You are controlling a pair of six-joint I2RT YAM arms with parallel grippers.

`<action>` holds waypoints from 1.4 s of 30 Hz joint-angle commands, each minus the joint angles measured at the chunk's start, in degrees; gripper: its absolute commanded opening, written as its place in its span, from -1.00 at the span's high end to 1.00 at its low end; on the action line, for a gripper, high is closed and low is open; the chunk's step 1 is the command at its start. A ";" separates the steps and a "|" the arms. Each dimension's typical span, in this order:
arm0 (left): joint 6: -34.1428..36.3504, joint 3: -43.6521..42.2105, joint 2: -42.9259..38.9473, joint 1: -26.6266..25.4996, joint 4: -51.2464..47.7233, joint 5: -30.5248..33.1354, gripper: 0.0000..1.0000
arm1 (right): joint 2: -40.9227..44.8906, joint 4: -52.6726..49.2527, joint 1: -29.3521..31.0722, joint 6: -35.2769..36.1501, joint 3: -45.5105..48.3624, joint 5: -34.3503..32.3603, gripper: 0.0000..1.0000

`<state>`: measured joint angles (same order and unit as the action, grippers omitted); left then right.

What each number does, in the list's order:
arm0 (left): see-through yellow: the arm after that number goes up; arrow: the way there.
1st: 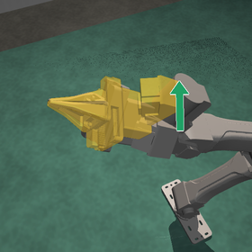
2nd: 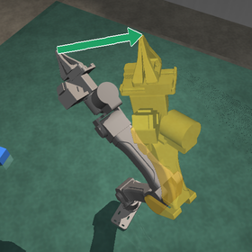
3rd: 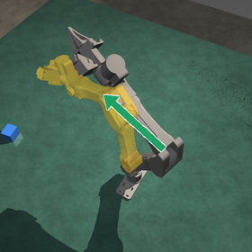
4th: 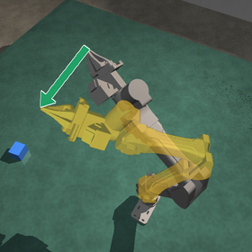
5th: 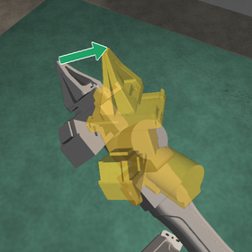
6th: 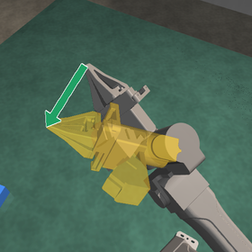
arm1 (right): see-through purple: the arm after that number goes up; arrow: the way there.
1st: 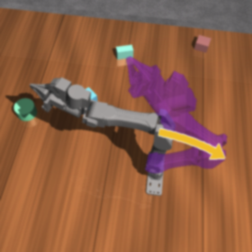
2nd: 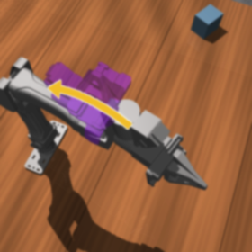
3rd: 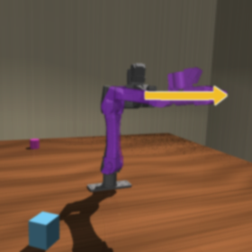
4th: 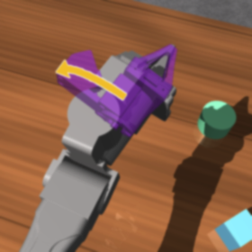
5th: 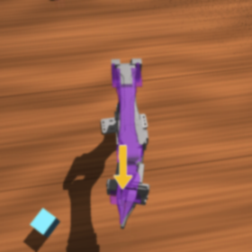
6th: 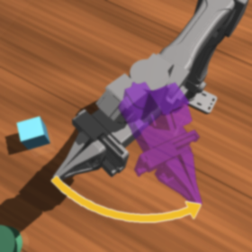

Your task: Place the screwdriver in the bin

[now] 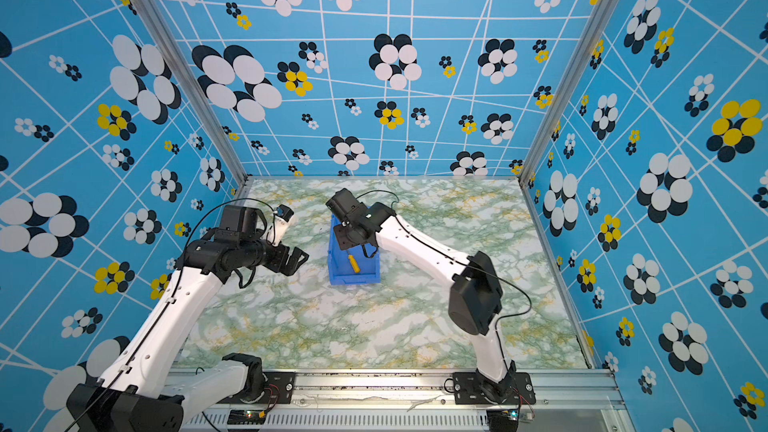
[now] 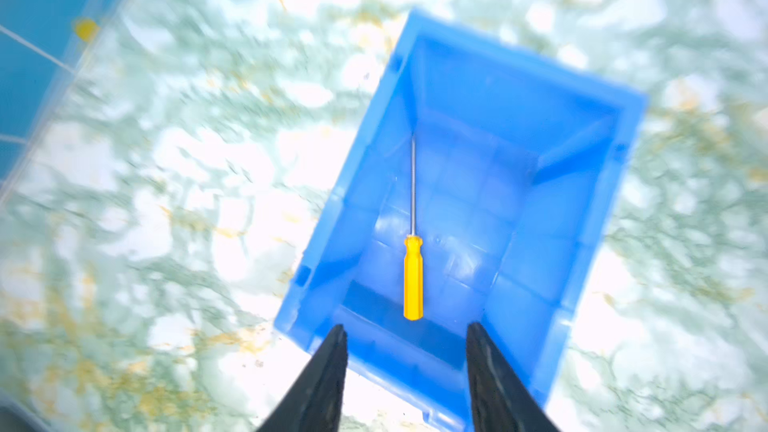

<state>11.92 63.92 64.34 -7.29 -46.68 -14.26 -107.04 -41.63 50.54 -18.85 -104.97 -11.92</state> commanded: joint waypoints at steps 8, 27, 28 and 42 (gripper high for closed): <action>-14.76 -8.05 3.76 11.77 13.13 6.40 -0.98 | 32.37 20.24 -11.08 -0.48 35.58 -10.96 -0.99; -20.26 -43.99 8.85 11.39 83.68 13.15 -0.98 | 45.41 55.33 -28.49 7.08 75.85 -25.68 -0.99; -20.03 -44.58 9.86 10.90 86.86 13.47 -0.98 | 44.84 58.16 -29.34 8.85 76.94 -25.57 -0.99; -16.01 -49.67 19.27 8.96 108.99 15.94 -0.98 | 28.87 89.36 -41.90 17.29 85.75 -15.61 -0.98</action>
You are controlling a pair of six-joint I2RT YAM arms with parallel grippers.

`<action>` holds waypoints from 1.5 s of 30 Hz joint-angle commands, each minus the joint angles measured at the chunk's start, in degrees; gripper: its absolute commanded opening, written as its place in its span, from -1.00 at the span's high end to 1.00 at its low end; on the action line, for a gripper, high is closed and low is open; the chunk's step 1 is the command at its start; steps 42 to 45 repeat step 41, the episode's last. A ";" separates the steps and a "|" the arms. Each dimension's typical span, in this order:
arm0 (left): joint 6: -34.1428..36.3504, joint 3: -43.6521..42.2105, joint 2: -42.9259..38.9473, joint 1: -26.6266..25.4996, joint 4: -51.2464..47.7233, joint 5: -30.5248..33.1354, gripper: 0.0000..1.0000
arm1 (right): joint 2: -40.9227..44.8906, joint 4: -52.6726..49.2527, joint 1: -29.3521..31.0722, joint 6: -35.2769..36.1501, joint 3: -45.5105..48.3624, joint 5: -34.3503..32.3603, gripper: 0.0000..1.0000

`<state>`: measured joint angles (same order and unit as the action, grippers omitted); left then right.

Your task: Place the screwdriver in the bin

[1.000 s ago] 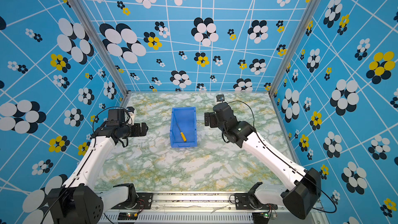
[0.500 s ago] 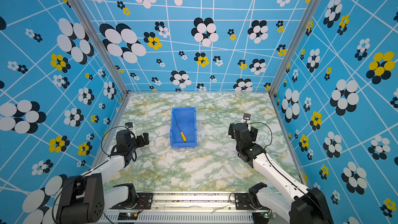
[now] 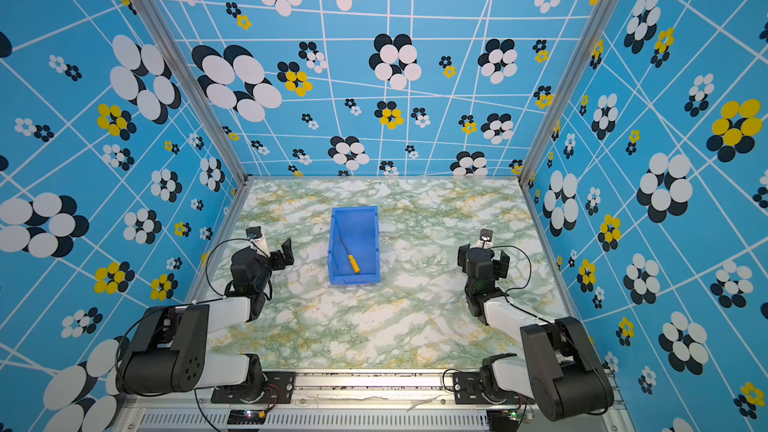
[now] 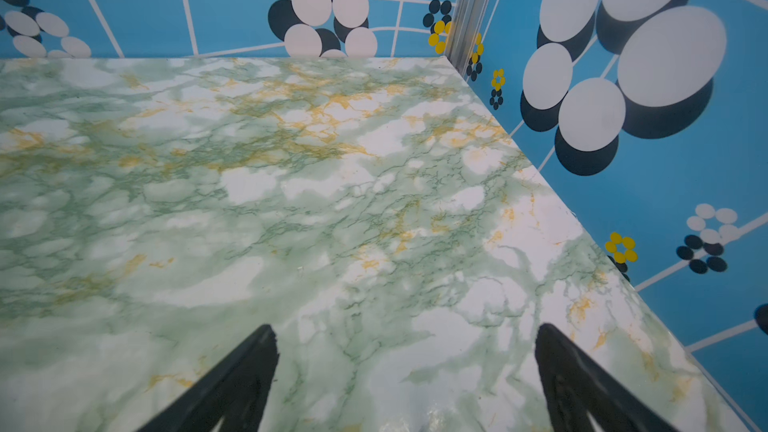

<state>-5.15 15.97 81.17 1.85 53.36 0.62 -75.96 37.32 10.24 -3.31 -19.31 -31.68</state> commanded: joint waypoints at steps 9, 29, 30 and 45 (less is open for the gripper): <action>1.84 -3.01 8.58 -1.35 17.25 2.39 -0.98 | -13.46 20.07 -6.46 0.65 -0.48 11.37 -0.99; 0.23 -5.24 9.37 -1.41 21.98 7.26 -0.98 | -12.79 16.11 -6.60 0.68 -1.96 11.82 -0.99; 0.18 -5.33 9.41 -1.38 22.19 7.44 -0.98 | -12.81 16.10 -6.55 0.71 -2.02 11.90 -0.99; -0.21 -5.55 9.53 -1.32 22.75 8.15 -0.99 | -12.81 16.03 -6.58 0.63 -2.00 11.90 -0.99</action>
